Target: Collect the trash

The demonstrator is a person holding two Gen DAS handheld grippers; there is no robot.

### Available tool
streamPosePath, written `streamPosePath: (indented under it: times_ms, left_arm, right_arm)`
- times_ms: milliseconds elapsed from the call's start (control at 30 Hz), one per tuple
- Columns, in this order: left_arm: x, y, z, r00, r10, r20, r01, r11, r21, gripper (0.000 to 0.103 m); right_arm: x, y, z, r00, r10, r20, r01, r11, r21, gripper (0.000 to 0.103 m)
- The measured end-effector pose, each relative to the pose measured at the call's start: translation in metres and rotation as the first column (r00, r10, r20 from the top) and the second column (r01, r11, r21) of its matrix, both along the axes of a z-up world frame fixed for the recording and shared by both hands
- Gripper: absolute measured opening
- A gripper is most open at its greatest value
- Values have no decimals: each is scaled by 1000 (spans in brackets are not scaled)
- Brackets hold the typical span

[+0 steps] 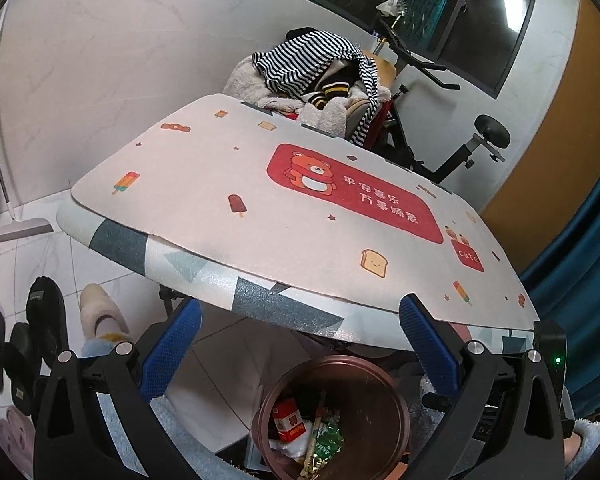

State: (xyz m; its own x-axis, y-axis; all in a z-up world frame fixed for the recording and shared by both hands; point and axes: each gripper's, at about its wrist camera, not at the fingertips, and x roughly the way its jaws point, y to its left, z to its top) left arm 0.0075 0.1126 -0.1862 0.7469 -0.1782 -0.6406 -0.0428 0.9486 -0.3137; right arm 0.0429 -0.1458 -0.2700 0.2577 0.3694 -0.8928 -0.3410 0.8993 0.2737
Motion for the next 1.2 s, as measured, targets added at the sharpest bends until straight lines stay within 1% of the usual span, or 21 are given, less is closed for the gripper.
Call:
streamPosePath:
  times_ms: [200,267,333,367,433,467,533,600,633,733,867,900,1000,1067,1100,1200]
  left_arm:
    - [0,0,-2,1000,-1,-2,1,1000,4,97]
    - [0,0,-2,1000,-2,0,2,1000,4,97]
    - [-1,0,-3,1000,-4,8,4,1000,7,97]
    - [-2,-1,-2,1000,-3,12,3,1000,11,97]
    - [-3,-2,-2,1000,1,16,-2,1000,29,97]
    - [-3,-3,0,1000,4,21,-5,999,44,97]
    - [-2,-5,2,1000,11,23,-13,997,73,97]
    - [0,-9,5,1000,17,22,-19,994,110,97]
    - [1,-10,7,999,17,27,-20,993,117,97]
    - [2,-13,16,998,28,54,-35,990,136,97]
    - [4,-21,35,995,18,101,-36,983,182,97]
    - [5,-23,39,994,14,111,-35,981,193,97]
    - [6,-31,54,990,7,142,-40,972,233,97]
    - [8,-35,65,986,3,165,-45,967,252,97]
    - [8,-38,72,983,-1,181,-48,963,265,97]
    - [7,-45,93,972,-9,234,-58,959,278,97]
  right_arm:
    - [0,-2,-7,1000,-15,-20,15,1000,-13,28]
    - [1,-2,-7,1000,-20,-11,20,1000,-14,33]
    - [1,-4,-4,1000,-28,10,28,1000,-8,47]
    - [1,-4,-3,999,-33,19,33,999,-11,52]
    - [1,-8,3,996,-60,62,61,998,-21,67]
    - [1,-9,5,995,-66,71,68,997,-21,71]
    - [1,-16,15,988,-101,119,103,995,-15,87]
    - [3,-22,25,978,-132,163,136,991,-10,93]
    - [5,-26,33,969,-158,189,163,987,-8,96]
    - [10,-36,51,951,-197,239,204,979,-3,97]
    - [17,-47,78,925,-212,315,230,973,-20,97]
    - [18,-51,90,911,-220,349,242,970,-21,97]
    - [24,-59,108,893,-239,381,263,965,-12,97]
    - [27,-67,123,876,-256,407,280,960,2,97]
    - [28,-72,137,861,-267,432,290,957,14,97]
    - [28,-77,154,841,-279,463,301,953,26,97]
